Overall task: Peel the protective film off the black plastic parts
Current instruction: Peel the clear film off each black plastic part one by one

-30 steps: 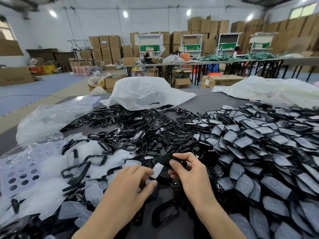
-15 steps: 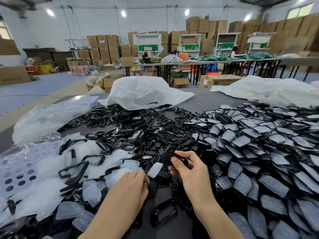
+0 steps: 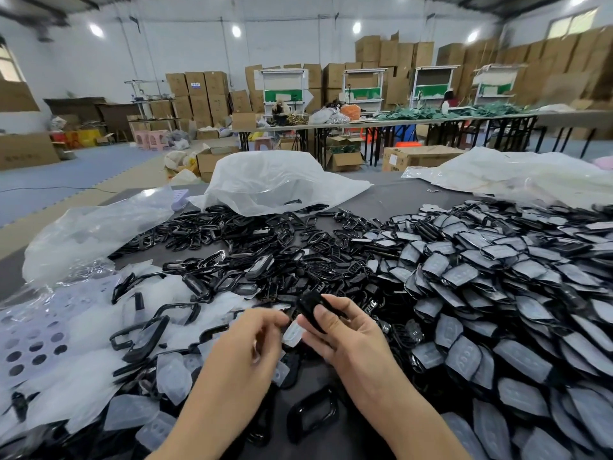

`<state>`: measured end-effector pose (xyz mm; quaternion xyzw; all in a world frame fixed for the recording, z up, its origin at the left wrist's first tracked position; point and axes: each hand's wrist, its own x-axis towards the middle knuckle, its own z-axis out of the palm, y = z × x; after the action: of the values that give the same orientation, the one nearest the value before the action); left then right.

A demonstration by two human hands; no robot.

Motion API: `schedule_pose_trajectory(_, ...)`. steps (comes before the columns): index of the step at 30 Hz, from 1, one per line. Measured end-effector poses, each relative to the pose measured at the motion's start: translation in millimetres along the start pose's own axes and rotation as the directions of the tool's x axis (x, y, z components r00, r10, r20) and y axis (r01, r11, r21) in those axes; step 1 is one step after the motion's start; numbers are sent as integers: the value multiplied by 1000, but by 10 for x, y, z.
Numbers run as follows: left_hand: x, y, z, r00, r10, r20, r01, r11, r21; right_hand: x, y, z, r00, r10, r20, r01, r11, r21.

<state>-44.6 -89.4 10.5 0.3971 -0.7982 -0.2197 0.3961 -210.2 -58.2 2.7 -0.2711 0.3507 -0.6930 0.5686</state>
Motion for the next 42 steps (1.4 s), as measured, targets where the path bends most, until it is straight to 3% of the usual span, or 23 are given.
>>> schedule_pose_trajectory(3,-81,-44,63,958,71,279,-183,898,401,36,-28,-48,996,-31,-84,33,999,20)
schedule_pose_trajectory(11,-25,107,94,946,-20,323,-201,748,632,25,-20,-63,995,-27,-94,26,1000,-10)
schedule_pose_trajectory(13,-15,211,57,946,-43,320,-161,796,583,24,-27,-62,995,-29,-96,28,1000,-11)
schedule_pose_trajectory(16,-58,110,78,984,-25,178,-70,860,506,16,-40,-39,995,-33,-90,33,999,5)
schedule_pose_trajectory(19,-35,106,57,997,-72,-1,71,991,113,-4,-44,-15,999,-15,-38,17,999,46)
schedule_pose_trajectory(21,-17,159,27,991,-124,-54,113,977,-179,-35,-48,9,999,25,45,-28,997,78)
schedule_pose_trajectory(24,5,196,47,987,-150,-53,122,929,-349,-79,-65,25,986,70,154,-90,988,128)
schedule_pose_trajectory(34,8,72,106,977,-182,-107,143,944,-299,-59,-62,42,999,24,45,-30,992,126)
schedule_pose_trajectory(37,-10,68,122,987,-149,-66,126,954,-271,-47,-53,34,1000,7,28,-10,993,117)
schedule_pose_trajectory(42,-20,104,118,996,-86,5,85,963,-256,-60,-60,25,998,-12,62,14,999,-38)
